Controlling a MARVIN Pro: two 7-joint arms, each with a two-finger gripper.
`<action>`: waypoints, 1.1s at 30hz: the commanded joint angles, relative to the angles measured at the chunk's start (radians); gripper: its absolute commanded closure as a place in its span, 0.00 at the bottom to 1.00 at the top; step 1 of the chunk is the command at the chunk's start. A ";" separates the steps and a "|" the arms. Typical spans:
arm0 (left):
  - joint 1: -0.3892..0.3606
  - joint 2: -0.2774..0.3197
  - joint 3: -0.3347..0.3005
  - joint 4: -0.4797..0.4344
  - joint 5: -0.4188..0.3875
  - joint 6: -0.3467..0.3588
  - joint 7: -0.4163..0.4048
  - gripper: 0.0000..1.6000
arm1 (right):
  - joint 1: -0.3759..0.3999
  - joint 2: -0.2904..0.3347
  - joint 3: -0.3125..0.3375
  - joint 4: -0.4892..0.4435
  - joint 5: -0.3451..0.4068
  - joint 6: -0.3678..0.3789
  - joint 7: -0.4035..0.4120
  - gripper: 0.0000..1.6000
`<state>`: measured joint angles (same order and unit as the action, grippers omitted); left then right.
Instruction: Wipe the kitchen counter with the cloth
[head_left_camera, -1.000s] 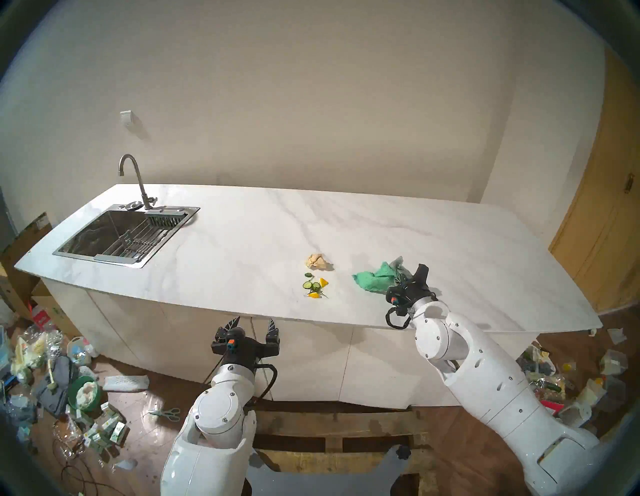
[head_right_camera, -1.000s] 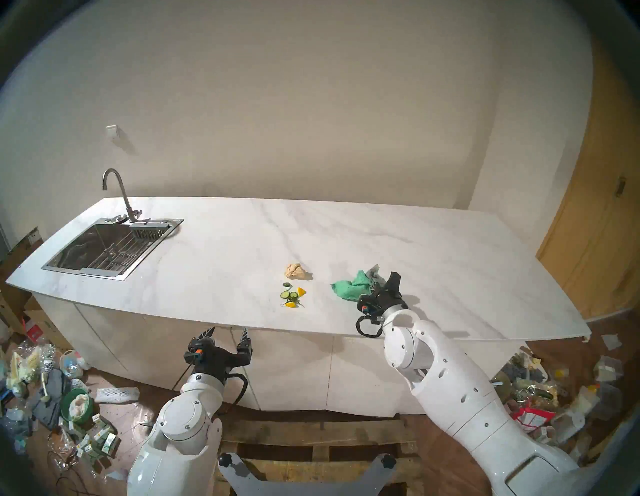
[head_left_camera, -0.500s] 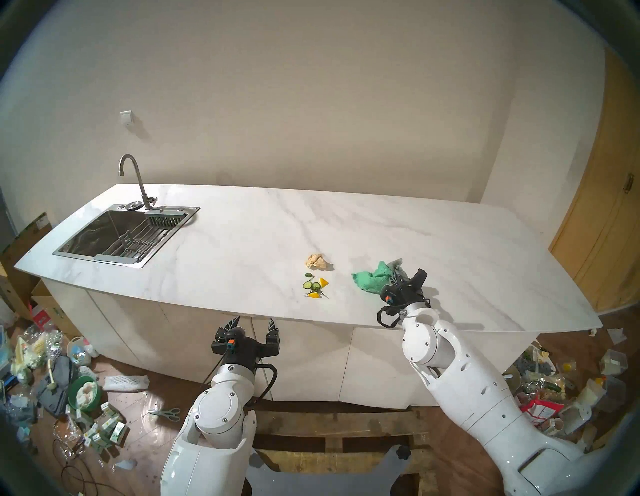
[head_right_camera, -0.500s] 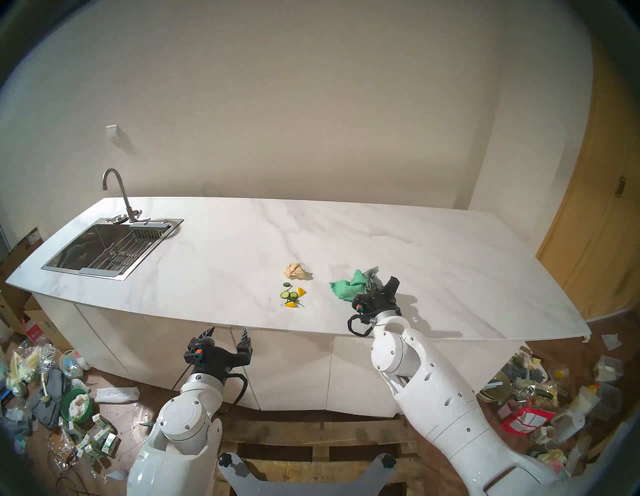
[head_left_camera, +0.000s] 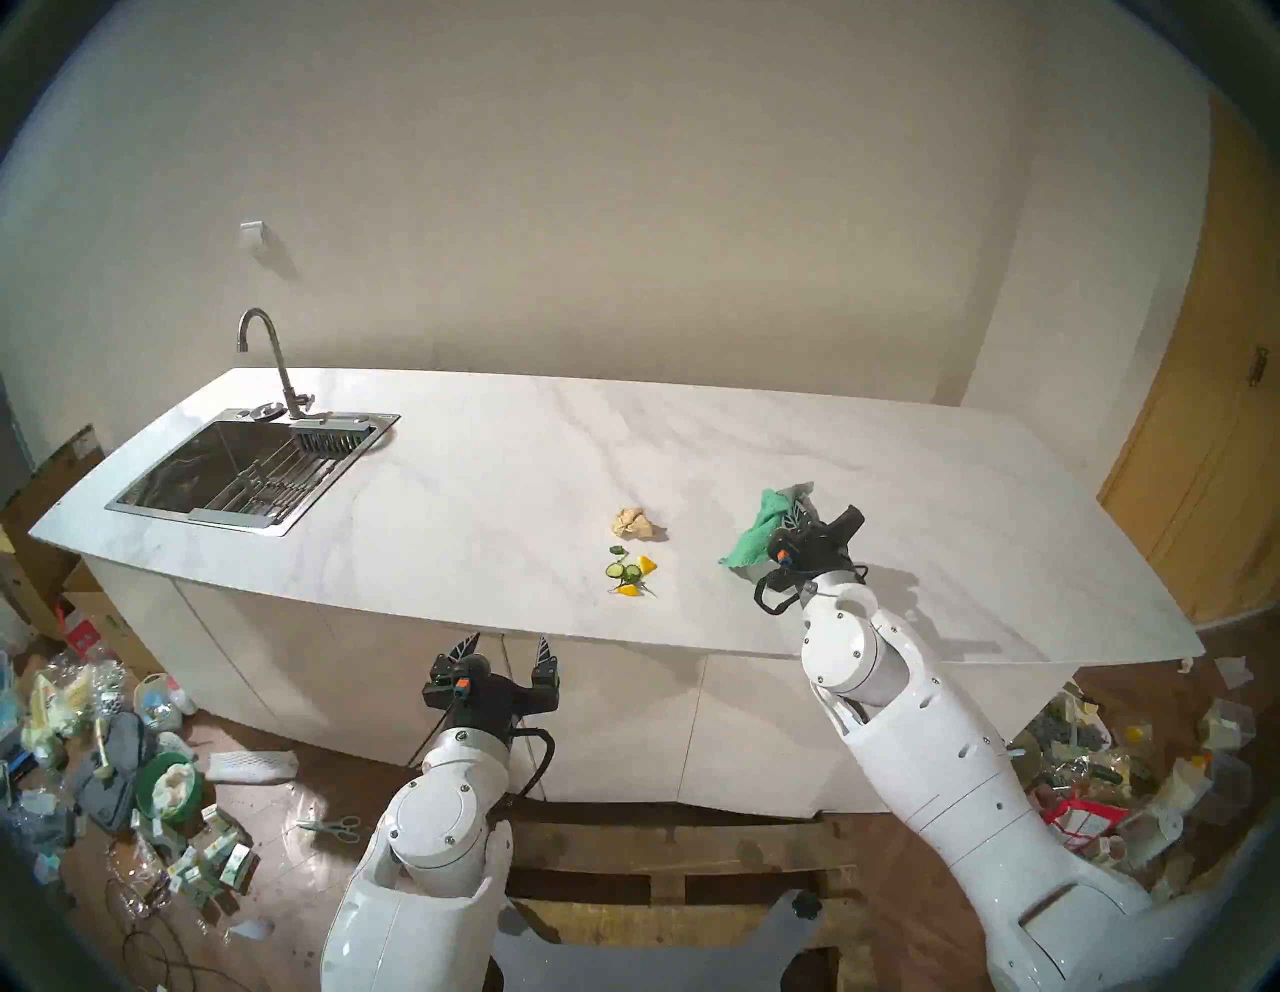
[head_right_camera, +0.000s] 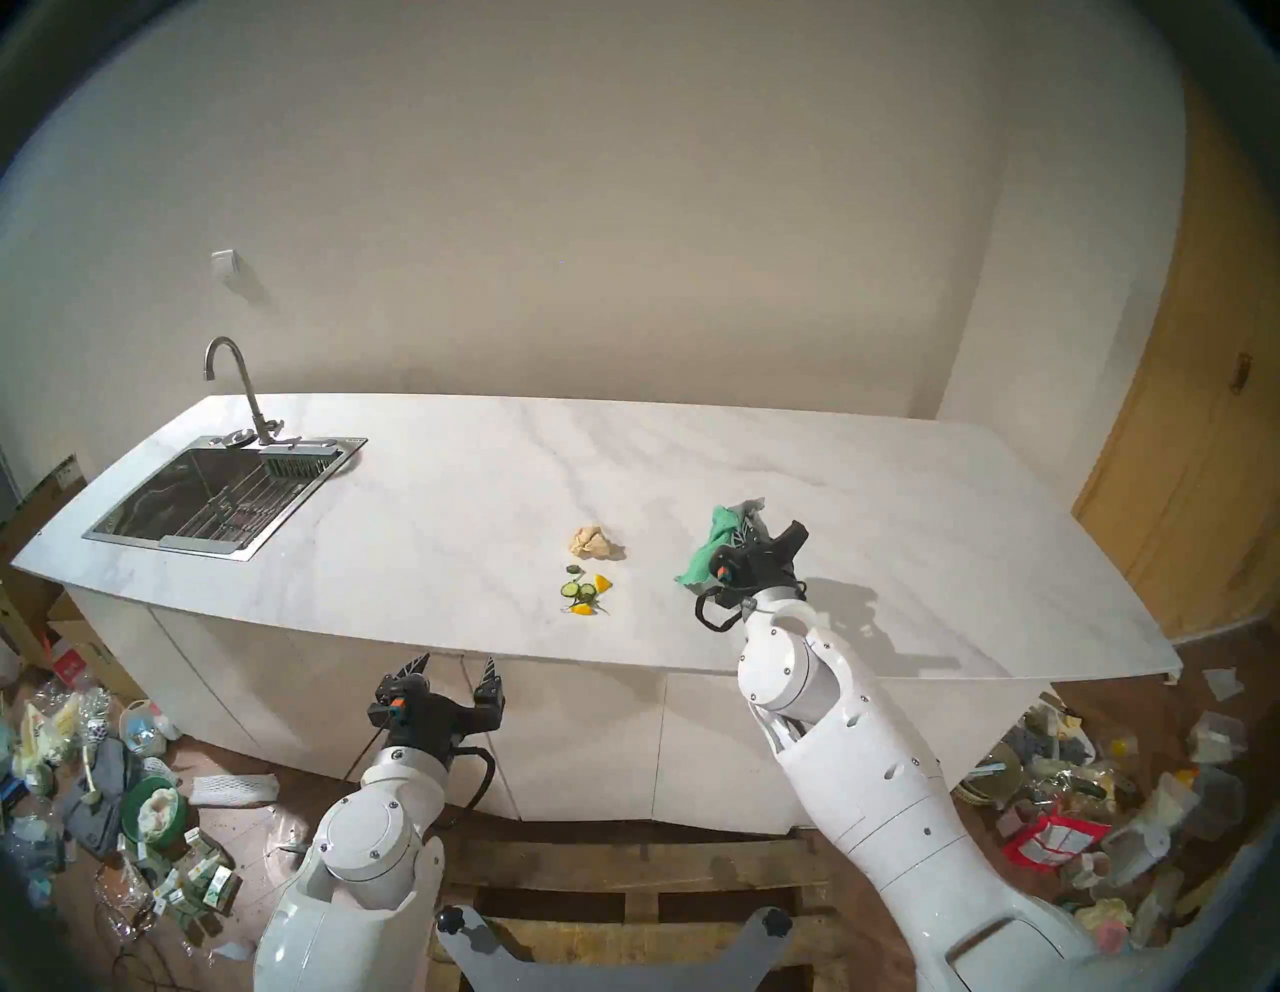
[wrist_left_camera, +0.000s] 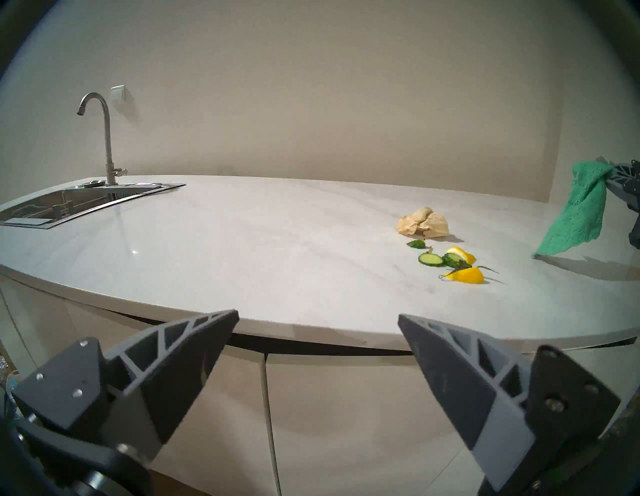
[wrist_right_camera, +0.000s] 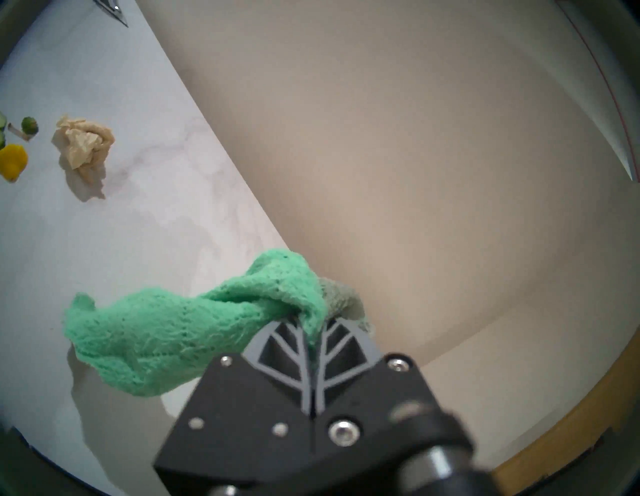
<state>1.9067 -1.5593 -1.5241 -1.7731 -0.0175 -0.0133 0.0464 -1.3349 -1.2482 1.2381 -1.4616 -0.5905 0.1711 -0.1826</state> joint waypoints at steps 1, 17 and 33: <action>-0.005 0.001 0.002 -0.028 -0.001 -0.006 -0.004 0.00 | 0.030 -0.024 0.036 -0.051 0.047 -0.040 -0.019 1.00; -0.004 0.002 0.002 -0.029 -0.001 -0.006 -0.004 0.00 | 0.060 0.099 0.056 -0.002 0.023 0.030 0.139 1.00; -0.004 0.002 0.002 -0.030 -0.001 -0.005 -0.004 0.00 | 0.102 0.159 0.020 0.051 0.010 0.026 0.345 0.00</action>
<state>1.9071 -1.5588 -1.5238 -1.7739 -0.0179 -0.0133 0.0464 -1.2652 -1.1399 1.2559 -1.3578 -0.5871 0.1909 0.0736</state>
